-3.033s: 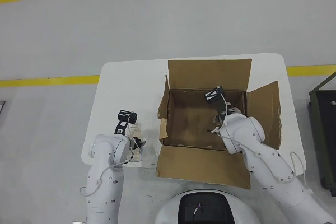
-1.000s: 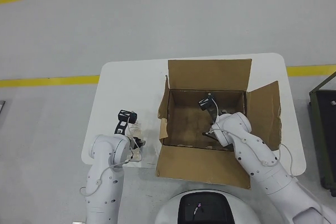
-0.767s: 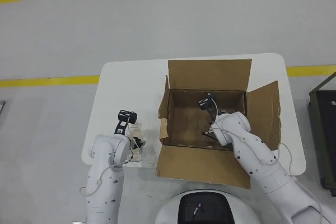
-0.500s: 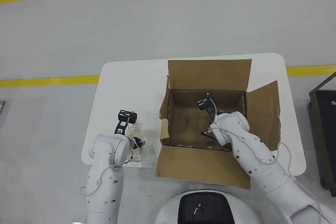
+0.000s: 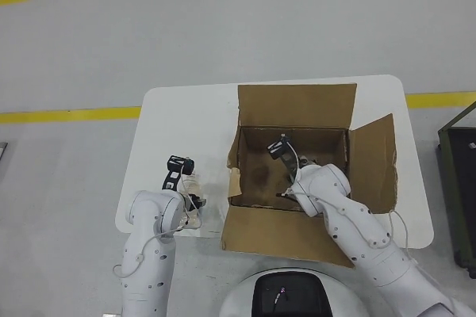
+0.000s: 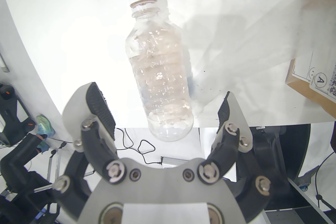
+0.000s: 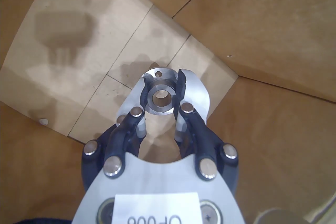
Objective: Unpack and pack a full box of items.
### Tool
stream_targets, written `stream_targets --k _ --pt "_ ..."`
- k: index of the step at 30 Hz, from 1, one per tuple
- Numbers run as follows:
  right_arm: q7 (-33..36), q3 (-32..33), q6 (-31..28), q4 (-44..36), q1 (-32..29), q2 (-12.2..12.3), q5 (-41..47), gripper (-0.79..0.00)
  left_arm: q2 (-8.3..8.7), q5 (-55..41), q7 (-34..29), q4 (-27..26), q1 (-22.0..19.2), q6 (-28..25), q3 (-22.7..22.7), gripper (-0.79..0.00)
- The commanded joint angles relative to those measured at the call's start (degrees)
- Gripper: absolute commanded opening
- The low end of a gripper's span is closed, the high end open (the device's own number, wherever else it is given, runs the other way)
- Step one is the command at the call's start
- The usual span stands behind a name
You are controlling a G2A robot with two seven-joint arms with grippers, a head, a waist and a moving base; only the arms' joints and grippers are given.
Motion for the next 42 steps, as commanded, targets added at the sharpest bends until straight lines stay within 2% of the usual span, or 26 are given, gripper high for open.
stream_targets --k 1,5,10,15,32,37,42 --pt "-0.8 0.31 0.3 -1.14 -0.4 -0.05 0.17 -0.785 0.0 0.0 0.0 0.0 0.0 0.0 0.0 0.0" --pt "-1.93 2.86 0.84 -6.52 -2.49 0.27 0.45 -0.785 0.0 0.0 0.0 0.0 0.0 0.0 0.0 0.0" --pt "-6.08 9.96 1.49 -19.26 -8.62 1.17 3.71 -0.785 0.0 0.0 0.0 0.0 0.0 0.0 0.0 0.0" --pt "-10.78 16.47 -0.06 -28.44 -14.62 1.78 11.12 -0.785 0.0 0.0 0.0 0.0 0.0 0.0 0.0 0.0" --pt "-11.32 17.02 -0.66 -29.1 -15.18 1.84 12.11 -0.785 0.0 0.0 0.0 0.0 0.0 0.0 0.0 0.0" --pt "-17.61 19.83 -1.74 -33.18 -15.84 2.27 10.17 -0.785 0.0 0.0 0.0 0.0 0.0 0.0 0.0 0.0" --pt "-19.48 25.22 -0.04 -38.29 -16.14 2.49 14.74 -0.785 0.0 0.0 0.0 0.0 0.0 0.0 0.0 0.0"
